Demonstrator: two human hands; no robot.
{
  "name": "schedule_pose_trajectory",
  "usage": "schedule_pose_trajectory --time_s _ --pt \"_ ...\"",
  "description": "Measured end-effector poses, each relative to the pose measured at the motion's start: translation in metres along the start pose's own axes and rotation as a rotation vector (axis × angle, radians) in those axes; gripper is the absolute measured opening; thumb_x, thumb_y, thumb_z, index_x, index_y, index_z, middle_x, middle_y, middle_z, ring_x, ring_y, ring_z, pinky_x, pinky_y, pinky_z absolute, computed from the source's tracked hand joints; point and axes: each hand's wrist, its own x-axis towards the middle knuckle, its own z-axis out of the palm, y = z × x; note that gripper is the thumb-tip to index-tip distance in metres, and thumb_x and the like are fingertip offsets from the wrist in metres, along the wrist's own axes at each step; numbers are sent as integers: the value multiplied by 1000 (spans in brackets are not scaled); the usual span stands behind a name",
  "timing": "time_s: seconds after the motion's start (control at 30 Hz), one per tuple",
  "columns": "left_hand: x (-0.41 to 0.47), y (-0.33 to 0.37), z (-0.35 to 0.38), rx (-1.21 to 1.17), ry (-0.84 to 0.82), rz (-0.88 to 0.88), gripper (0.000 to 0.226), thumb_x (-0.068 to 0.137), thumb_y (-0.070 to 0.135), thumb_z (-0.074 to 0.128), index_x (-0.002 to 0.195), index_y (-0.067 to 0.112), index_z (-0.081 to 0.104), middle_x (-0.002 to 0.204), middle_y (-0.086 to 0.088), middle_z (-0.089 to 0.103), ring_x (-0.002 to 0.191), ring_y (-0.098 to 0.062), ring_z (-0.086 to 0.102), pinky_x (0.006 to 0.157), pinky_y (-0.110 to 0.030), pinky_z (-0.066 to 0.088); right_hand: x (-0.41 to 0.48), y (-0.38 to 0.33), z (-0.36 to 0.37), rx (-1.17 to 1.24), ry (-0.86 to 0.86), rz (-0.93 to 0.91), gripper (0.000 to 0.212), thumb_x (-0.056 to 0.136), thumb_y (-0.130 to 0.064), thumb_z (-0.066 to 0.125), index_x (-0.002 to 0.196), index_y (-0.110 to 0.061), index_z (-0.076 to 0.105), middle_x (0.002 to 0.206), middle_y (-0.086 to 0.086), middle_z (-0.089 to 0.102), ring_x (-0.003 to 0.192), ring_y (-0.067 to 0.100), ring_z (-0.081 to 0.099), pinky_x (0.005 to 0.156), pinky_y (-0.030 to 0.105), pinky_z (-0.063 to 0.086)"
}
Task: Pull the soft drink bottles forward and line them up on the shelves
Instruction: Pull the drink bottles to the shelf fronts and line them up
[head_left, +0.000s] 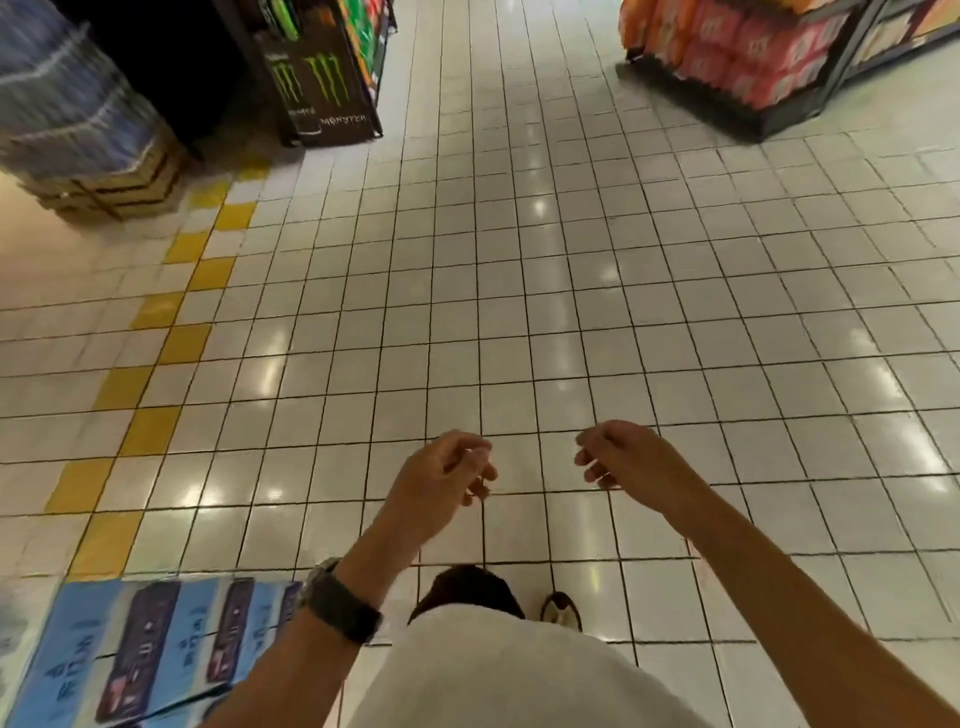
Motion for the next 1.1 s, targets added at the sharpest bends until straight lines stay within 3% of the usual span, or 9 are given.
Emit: schedule_pose_trajectory --time_s 0.2,0.4,0.6,0.8,0.93,1.1 --pt "98 11 -29 -105 111 -65 13 97 23 51 105 24 62 86 4 72 74 -15 69 62 -22 52 104 -74 -4 -84 -123 -109 19 95 -36 48 100 -25 63 88 -6 71 76 8 68 71 27 56" --pt "218 5 -41 -86 71 -160 11 97 22 53 100 21 63 83 -4 71 70 -17 68 60 -23 50 214 -98 -15 -168 -257 -28 15 94 -32 52 102 -27 63 91 -4 70 80 13 68 74 30 56" --pt "356 59 -78 82 -115 -94 11 96 28 52 101 26 61 85 5 71 70 -3 66 61 -14 48 327 -142 -94 -62 -84 115 13 95 -23 53 95 -17 66 87 4 71 74 18 68 71 33 53" --pt "501 149 -119 116 -175 -11 15 97 29 50 105 23 61 88 3 70 75 -10 67 64 -17 48 417 -179 -168 28 120 171 14 95 -17 54 94 -11 66 84 9 72 70 20 68 63 28 53" --pt "588 195 -118 63 -195 -4 14 97 27 52 104 21 62 89 0 71 74 -9 66 62 -14 47 486 -194 -194 112 146 210 15 95 -14 53 94 -6 65 84 14 71 69 24 65 63 31 51" --pt "682 222 -109 66 -200 -47 13 96 28 53 104 22 62 93 2 70 76 -5 65 64 -15 45 600 -225 -227 75 54 205 15 96 -12 51 94 -2 63 84 15 69 66 22 63 60 30 48"
